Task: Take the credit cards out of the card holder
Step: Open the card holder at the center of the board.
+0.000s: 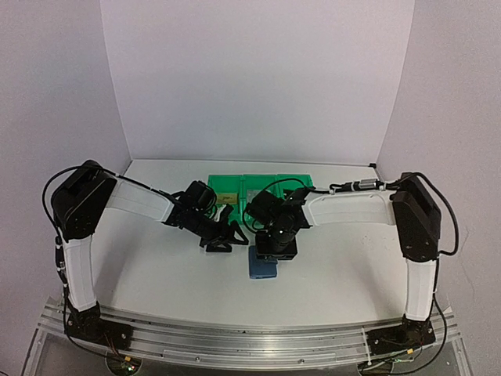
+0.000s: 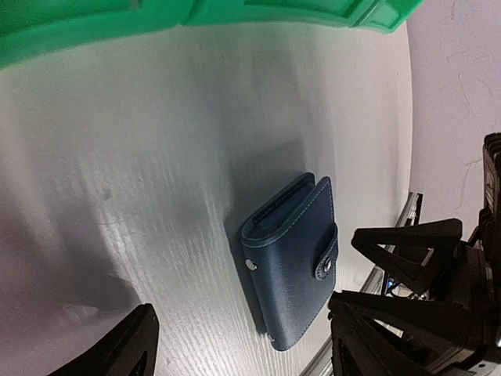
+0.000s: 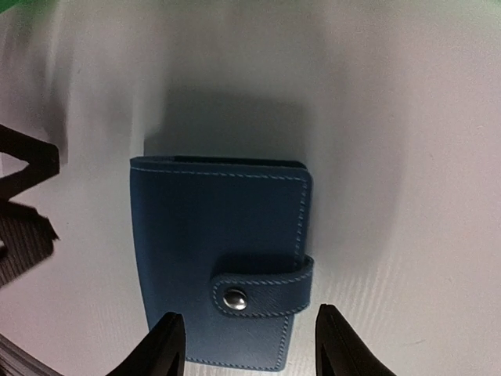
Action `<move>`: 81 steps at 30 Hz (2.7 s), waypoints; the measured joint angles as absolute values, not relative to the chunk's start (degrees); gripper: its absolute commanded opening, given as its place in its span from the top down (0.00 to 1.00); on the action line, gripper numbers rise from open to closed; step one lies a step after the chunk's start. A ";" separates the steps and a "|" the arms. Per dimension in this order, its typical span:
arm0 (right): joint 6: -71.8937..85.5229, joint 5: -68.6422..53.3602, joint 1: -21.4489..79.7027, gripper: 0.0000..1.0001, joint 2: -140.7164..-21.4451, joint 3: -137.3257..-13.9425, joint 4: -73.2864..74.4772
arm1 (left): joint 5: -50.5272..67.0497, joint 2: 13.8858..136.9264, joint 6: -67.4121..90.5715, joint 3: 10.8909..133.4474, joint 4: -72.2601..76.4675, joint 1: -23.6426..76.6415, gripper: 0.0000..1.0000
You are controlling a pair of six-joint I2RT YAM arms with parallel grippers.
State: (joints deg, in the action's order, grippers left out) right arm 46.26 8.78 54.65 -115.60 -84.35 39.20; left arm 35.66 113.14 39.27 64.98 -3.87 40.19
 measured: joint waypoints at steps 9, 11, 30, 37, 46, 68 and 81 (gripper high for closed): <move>46.37 8.85 54.68 0.64 -119.44 -86.94 39.13 | 39.90 118.99 39.65 70.81 -5.97 41.10 0.39; 46.33 9.07 54.68 0.70 -119.92 -87.02 39.11 | 40.42 119.15 39.93 70.85 -5.89 41.08 0.41; 45.89 9.15 54.68 1.00 -121.01 -88.62 39.22 | 43.76 124.57 39.10 75.02 -6.04 41.88 1.00; 45.95 9.32 54.33 1.00 -119.87 -86.94 37.54 | 44.08 124.64 39.07 75.31 -6.13 41.56 1.00; 46.85 10.09 50.11 0.60 -111.37 -75.30 35.16 | 43.53 124.64 39.33 75.31 -6.13 41.58 1.00; 48.02 7.72 53.36 0.84 -107.92 -89.00 33.58 | 43.05 124.64 39.33 75.31 -6.15 41.58 1.00; 53.56 2.42 52.09 0.63 -113.82 -77.88 29.41 | 42.89 124.64 39.32 75.31 -6.17 41.58 1.00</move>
State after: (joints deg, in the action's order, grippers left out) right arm 53.56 2.42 52.09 -113.82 -77.88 29.41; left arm 42.89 124.64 39.32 75.31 -6.17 41.58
